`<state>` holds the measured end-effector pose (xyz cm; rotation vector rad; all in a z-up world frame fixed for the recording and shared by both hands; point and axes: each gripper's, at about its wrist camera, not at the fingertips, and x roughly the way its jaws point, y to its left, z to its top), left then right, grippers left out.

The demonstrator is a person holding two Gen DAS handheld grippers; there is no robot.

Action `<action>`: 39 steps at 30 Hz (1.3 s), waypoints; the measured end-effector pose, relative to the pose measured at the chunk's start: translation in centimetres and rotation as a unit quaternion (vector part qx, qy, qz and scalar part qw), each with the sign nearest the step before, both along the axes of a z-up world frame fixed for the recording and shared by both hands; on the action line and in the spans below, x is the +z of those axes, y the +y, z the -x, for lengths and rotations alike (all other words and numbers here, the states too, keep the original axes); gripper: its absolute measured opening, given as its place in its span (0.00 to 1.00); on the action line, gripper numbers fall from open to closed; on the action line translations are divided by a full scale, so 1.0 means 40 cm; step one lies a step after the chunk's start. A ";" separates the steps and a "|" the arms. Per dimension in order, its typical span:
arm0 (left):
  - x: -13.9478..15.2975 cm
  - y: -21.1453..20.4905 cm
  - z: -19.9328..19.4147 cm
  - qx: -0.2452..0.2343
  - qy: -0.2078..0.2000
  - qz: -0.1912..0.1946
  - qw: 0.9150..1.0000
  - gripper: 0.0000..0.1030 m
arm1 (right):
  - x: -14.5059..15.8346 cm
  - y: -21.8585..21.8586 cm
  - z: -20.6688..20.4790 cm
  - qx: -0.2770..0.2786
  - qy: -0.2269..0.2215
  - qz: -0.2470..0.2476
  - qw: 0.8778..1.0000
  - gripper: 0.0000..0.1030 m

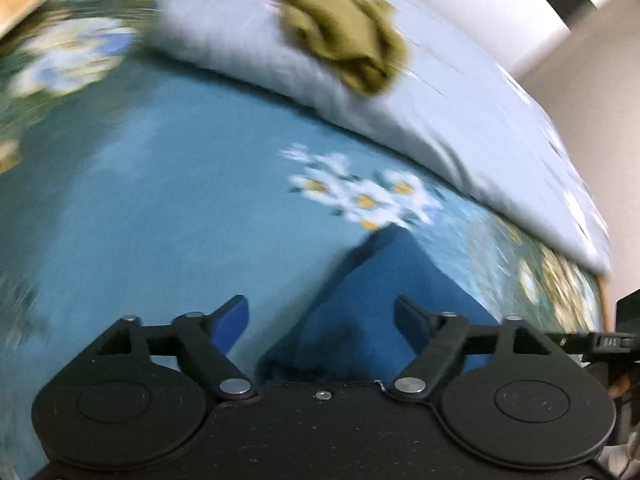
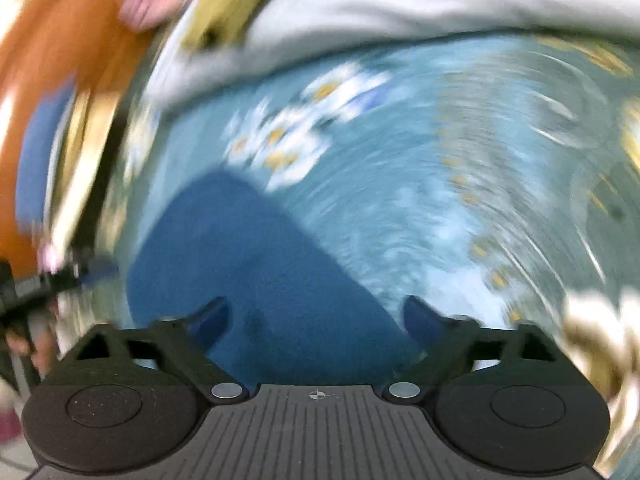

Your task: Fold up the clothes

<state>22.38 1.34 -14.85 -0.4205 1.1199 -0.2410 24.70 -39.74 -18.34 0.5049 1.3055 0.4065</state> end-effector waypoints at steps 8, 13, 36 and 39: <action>-0.121 -0.063 -0.156 -0.181 0.067 0.009 0.981 0.89 | -0.099 -0.048 0.292 -0.223 0.030 -0.093 0.970 1.00; -0.199 -0.076 -0.187 -0.206 0.105 0.049 0.972 0.91 | -0.158 0.026 0.313 -0.242 0.016 -0.137 0.961 1.00; -0.240 -0.059 -0.118 -0.160 0.118 0.138 0.970 0.61 | -0.156 0.071 0.198 -0.182 0.048 -0.152 0.970 0.60; -0.232 -0.059 -0.064 -0.136 0.125 0.153 0.971 0.58 | -0.124 0.055 0.165 -0.139 0.047 -0.135 0.980 0.60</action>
